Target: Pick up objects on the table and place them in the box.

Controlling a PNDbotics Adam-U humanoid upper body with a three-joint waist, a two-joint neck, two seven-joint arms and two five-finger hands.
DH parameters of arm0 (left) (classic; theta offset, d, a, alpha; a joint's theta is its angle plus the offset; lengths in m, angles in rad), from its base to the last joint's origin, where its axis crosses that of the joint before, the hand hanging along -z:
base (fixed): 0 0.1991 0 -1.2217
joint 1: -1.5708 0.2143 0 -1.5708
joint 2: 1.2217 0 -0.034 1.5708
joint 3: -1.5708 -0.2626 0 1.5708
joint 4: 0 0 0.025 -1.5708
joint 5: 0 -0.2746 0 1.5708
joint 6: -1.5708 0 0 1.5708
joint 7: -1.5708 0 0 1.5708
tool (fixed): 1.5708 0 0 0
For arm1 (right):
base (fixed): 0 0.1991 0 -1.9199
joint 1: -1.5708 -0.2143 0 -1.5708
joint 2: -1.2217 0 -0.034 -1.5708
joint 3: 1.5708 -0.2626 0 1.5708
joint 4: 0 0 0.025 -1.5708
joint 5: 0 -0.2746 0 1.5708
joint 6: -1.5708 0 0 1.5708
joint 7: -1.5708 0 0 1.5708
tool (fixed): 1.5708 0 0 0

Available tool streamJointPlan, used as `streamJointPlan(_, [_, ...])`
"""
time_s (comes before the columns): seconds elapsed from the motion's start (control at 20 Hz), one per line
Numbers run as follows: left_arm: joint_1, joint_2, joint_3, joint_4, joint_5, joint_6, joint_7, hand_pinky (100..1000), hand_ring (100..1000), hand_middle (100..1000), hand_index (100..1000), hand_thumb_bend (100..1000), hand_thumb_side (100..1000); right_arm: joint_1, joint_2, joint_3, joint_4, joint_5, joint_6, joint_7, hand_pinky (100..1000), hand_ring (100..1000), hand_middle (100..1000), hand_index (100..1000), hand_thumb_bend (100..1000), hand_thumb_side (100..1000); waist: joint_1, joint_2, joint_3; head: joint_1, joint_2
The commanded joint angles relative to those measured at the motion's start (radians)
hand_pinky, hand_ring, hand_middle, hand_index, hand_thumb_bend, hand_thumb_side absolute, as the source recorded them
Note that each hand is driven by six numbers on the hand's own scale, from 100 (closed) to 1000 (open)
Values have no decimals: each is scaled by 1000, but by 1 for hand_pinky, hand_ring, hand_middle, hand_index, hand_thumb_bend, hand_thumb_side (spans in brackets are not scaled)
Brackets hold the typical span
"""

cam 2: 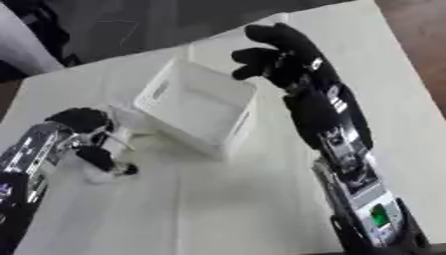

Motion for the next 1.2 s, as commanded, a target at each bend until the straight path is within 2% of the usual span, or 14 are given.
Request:
streamJointPlan(0.05, [0, 28, -4, -31, -13, 23, 79, 100, 158, 172, 254, 100, 100, -5, -6, 3, -19, 2, 1, 6, 751, 835, 907, 1000, 100, 890, -8, -7, 2, 11, 0])
streamJointPlan(0.3, [6, 30, -5, -48, -8, 37, 161, 100, 142, 157, 241, 100, 100, -4, -5, 3, -19, 3, 5, 11, 750, 834, 904, 1000, 100, 892, -9, -6, 3, 11, 0])
streamJointPlan(0.75, [64, 70, 9, -156, 10, 46, 189, 100, 120, 132, 216, 100, 100, -3, -4, 2, -19, 7, 11, 18, 746, 831, 900, 999, 100, 889, -10, -3, 5, 8, 0])
streamJointPlan(0.95, [124, 110, 40, -243, 43, 60, 203, 100, 118, 129, 217, 100, 100, -5, -3, 1, -19, 9, 15, 20, 744, 830, 899, 999, 100, 890, -12, -3, 2, 5, 0])
streamJointPlan(1.2, [220, 153, 118, -357, 120, 108, 254, 100, 113, 122, 217, 100, 100, -9, -1, -1, -19, 8, 14, 20, 744, 829, 898, 999, 100, 892, -16, -3, -3, -3, 0])
